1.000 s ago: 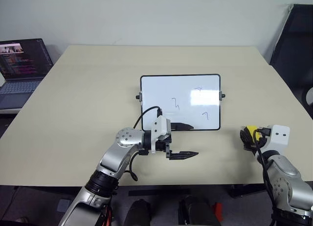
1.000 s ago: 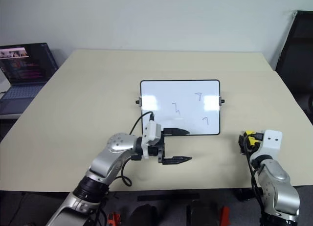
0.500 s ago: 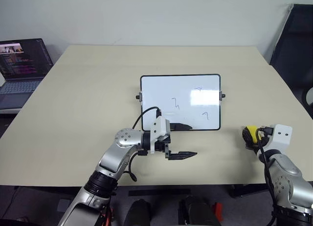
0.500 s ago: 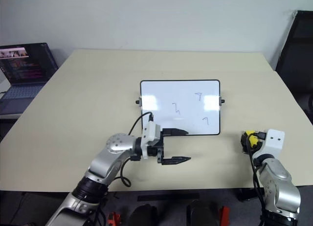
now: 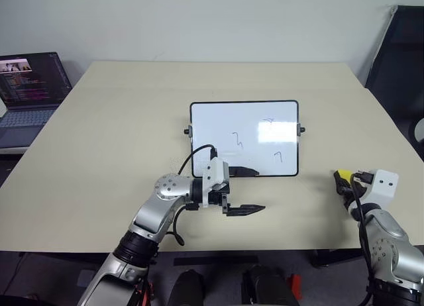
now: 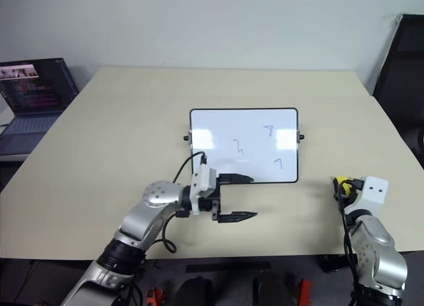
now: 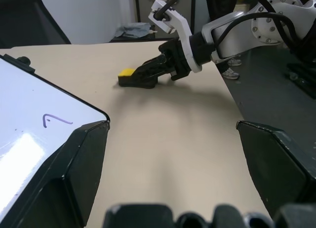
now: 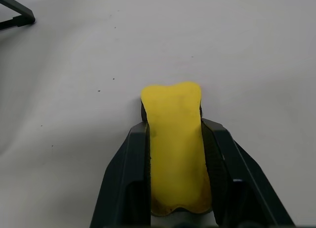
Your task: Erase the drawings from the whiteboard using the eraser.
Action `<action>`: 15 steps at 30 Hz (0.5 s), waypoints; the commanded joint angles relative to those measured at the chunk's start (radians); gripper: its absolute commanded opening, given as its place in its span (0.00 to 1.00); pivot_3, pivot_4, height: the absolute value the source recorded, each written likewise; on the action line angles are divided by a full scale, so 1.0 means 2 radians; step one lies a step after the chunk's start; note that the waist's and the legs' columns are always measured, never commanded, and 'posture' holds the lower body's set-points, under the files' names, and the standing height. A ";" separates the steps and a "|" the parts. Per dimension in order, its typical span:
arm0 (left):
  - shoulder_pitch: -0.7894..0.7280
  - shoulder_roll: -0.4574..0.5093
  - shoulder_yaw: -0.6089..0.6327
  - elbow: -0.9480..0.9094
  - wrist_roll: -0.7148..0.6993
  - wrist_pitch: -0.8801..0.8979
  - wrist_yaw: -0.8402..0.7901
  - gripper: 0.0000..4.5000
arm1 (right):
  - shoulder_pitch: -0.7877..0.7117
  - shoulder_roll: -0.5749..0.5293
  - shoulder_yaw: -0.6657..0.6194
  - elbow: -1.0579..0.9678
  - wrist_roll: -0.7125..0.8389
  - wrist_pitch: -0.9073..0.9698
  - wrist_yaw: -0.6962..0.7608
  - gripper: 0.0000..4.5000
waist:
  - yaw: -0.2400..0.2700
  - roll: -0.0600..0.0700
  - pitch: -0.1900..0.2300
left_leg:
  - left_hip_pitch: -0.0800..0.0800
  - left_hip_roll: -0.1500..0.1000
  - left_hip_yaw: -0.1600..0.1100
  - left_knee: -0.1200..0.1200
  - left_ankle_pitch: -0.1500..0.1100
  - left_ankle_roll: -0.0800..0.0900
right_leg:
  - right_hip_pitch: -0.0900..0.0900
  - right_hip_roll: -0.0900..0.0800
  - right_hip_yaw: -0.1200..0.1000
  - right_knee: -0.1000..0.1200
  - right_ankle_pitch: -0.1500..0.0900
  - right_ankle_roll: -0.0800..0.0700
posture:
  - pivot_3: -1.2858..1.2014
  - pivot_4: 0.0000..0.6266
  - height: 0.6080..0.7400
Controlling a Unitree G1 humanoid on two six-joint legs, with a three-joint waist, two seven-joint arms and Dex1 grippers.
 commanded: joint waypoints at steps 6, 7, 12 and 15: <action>-0.008 -0.001 0.010 -0.001 -0.001 -0.012 0.001 1.00 | -0.011 -0.006 -0.008 -0.002 0.004 -0.011 -0.004 0.24 | 0.000 0.000 0.000 | 0.000 0.000 0.000 0.000 0.000 0.000 | 0.000 0.000 0.000 0.000 0.000 0.000 | 0.52 0.24 1.00; -0.008 -0.001 0.010 -0.002 -0.001 -0.013 0.002 1.00 | -0.011 -0.009 -0.006 -0.003 -0.001 -0.012 -0.006 0.24 | 0.000 0.000 0.000 | 0.000 0.000 0.000 0.000 0.000 0.000 | 0.000 0.000 0.000 0.000 0.000 0.000 | 0.52 0.24 1.00; -0.009 -0.004 0.013 0.012 0.041 -0.030 0.052 1.00 | -0.005 -0.015 0.011 -0.016 -0.010 -0.055 0.016 0.24 | 0.000 0.000 0.000 | 0.000 0.000 0.000 0.000 0.000 0.000 | 0.000 0.000 0.000 0.000 0.000 0.000 | 0.52 0.24 1.00; -0.011 -0.012 0.014 0.029 0.079 -0.052 0.100 1.00 | 0.002 -0.019 0.035 -0.030 -0.022 -0.084 0.031 0.24 | 0.000 0.000 0.000 | 0.000 0.000 0.000 0.000 0.000 0.000 | 0.000 0.000 0.000 0.000 0.000 0.000 | 0.52 0.24 1.00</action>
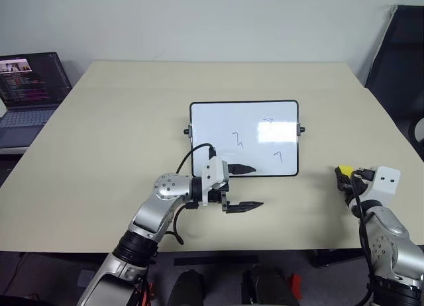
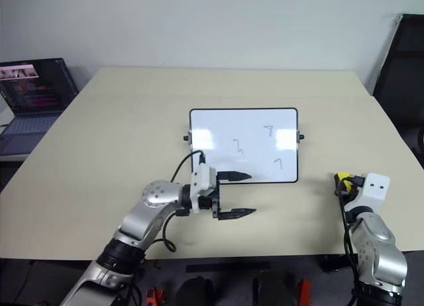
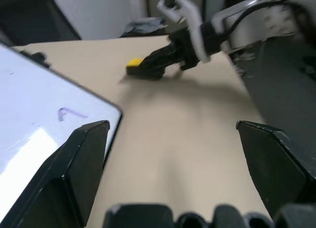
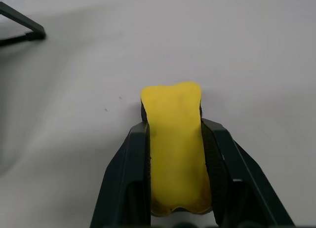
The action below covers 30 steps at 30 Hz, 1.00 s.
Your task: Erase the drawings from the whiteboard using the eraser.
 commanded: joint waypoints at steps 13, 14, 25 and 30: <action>-0.044 -0.017 0.018 0.077 0.096 -0.059 0.120 1.00 | -0.017 -0.012 0.104 -0.062 -0.030 -0.115 0.066 0.24 | 0.000 0.000 0.000 | 0.000 0.000 0.000 0.000 0.000 0.000 | 0.000 0.000 0.000 0.000 0.000 0.000 | 0.52 0.24 1.00; -0.045 -0.016 0.019 0.080 0.098 -0.061 0.123 1.00 | -0.020 -0.011 0.111 -0.063 -0.031 -0.118 0.069 0.24 | 0.000 0.000 0.000 | 0.000 0.000 0.000 0.000 0.000 0.000 | 0.000 0.000 -0.001 0.000 0.000 0.000 | 0.52 0.24 1.00; 0.002 0.002 0.052 0.010 0.080 -0.053 0.138 1.00 | -0.041 -0.008 0.141 -0.070 -0.034 -0.117 0.079 0.24 | 0.001 0.000 0.000 | 0.000 0.000 0.000 0.000 0.000 0.000 | 0.000 0.000 0.000 0.000 0.000 0.000 | 0.52 0.24 1.00; 0.016 0.006 0.062 -0.016 0.073 -0.036 0.138 1.00 | -0.051 -0.003 0.162 -0.063 -0.035 -0.119 0.088 0.24 | 0.001 0.000 0.000 | 0.000 0.000 0.000 0.000 0.000 0.000 | 0.000 0.000 0.000 0.000 0.000 0.000 | 0.52 0.24 1.00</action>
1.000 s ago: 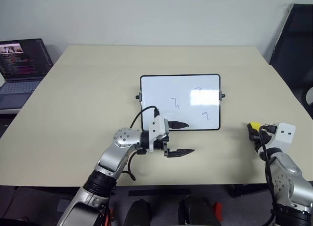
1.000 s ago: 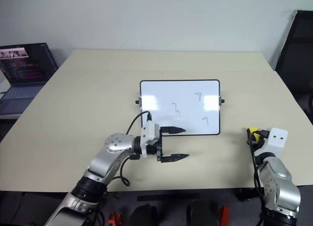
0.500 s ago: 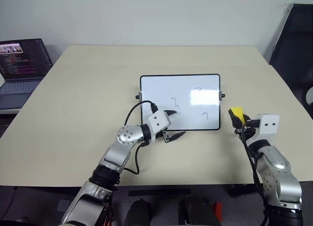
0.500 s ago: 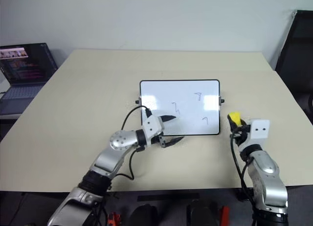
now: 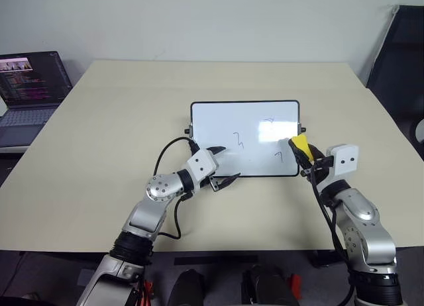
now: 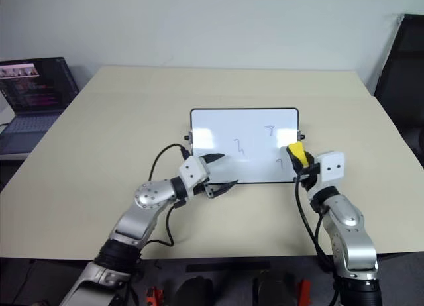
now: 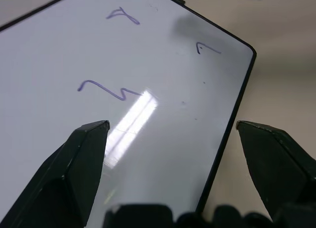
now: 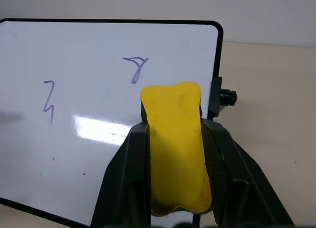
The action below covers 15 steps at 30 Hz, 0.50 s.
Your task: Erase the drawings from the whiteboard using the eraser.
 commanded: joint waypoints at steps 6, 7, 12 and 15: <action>0.013 0.006 0.010 -0.043 -0.005 0.009 0.002 1.00 | -0.046 0.016 0.038 0.022 -0.006 -0.020 0.013 0.24 | 0.000 0.000 0.000 | 0.000 0.000 0.000 0.000 0.000 0.000 | 0.000 0.000 0.000 0.000 0.000 0.000 | 0.52 0.24 1.00; 0.013 0.006 0.010 -0.044 -0.004 0.010 0.003 1.00 | -0.052 0.019 0.039 0.031 -0.006 -0.018 0.011 0.24 | 0.000 0.000 0.000 | 0.000 0.000 0.000 0.000 0.000 0.000 | 0.000 0.000 0.000 0.000 0.000 0.000 | 0.52 0.24 1.00; 0.013 0.003 0.009 -0.047 -0.002 0.012 0.009 1.00 | -0.085 0.018 0.066 0.092 -0.037 -0.015 0.014 0.24 | 0.000 0.000 0.000 | 0.000 0.000 0.000 0.000 0.000 0.000 | 0.000 0.000 0.000 0.000 0.000 0.000 | 0.52 0.24 1.00; 0.013 0.003 0.010 -0.051 -0.002 0.014 0.010 1.00 | -0.108 -0.001 0.084 0.125 -0.084 -0.003 0.000 0.24 | -0.001 0.000 0.000 | 0.000 0.000 0.000 0.000 0.000 0.000 | 0.000 0.000 0.000 0.000 0.000 0.000 | 0.52 0.24 1.00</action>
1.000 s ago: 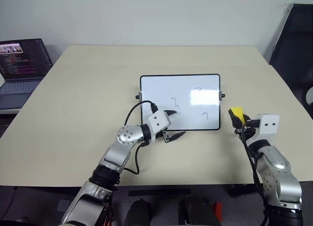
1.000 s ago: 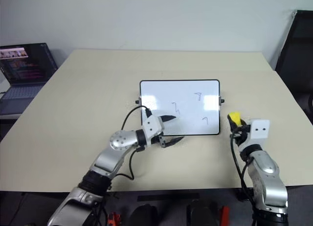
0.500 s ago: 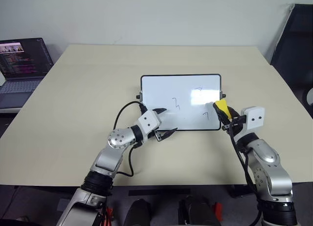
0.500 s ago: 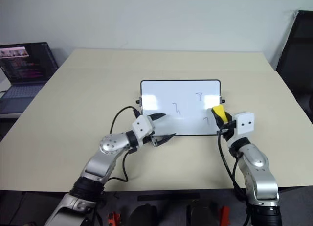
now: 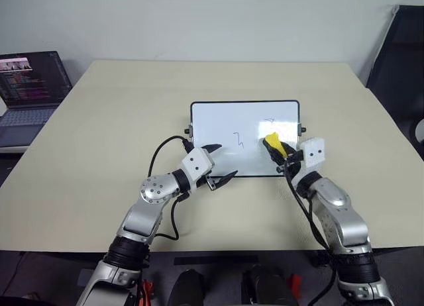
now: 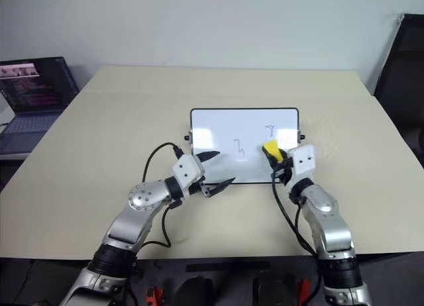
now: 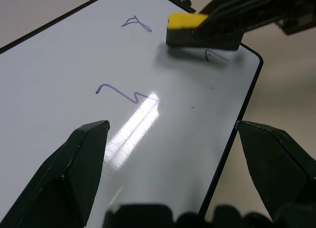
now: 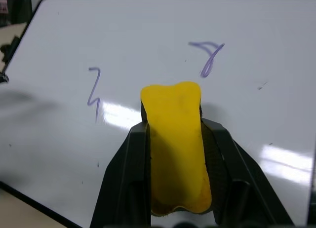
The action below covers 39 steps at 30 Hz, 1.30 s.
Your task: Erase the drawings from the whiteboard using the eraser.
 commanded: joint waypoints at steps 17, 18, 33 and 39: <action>0.008 0.007 0.011 -0.035 -0.005 0.002 0.007 1.00 | 0.107 -0.100 0.001 -0.110 -0.059 0.114 0.015 0.24 | 0.000 -0.001 -0.001 | 0.001 0.001 0.001 0.002 0.000 0.000 | 0.001 -0.001 0.001 0.000 0.001 0.001 | 0.52 0.24 1.00; 0.008 0.007 0.011 -0.034 -0.005 0.002 0.008 1.00 | 0.108 -0.102 0.000 -0.110 -0.059 0.115 0.016 0.24 | 0.000 -0.001 0.000 | 0.001 0.001 0.001 0.002 0.000 0.000 | 0.001 0.000 0.001 0.000 0.001 0.001 | 0.52 0.24 1.00; 0.007 0.005 0.009 -0.030 -0.005 -0.001 0.010 1.00 | 0.011 -0.050 -0.027 -0.081 -0.029 0.035 0.010 0.24 | -0.002 -0.001 0.000 | -0.001 0.001 0.002 0.001 0.000 0.000 | -0.001 0.000 0.001 -0.001 0.002 0.002 | 0.52 0.24 1.00; 0.003 0.003 0.008 -0.028 -0.005 -0.001 0.013 1.00 | -0.025 -0.031 -0.030 -0.063 -0.022 -0.006 0.003 0.24 | -0.002 -0.001 0.000 | -0.001 0.001 0.002 0.000 0.000 0.000 | -0.001 0.000 0.001 -0.001 0.001 0.001 | 0.52 0.24 1.00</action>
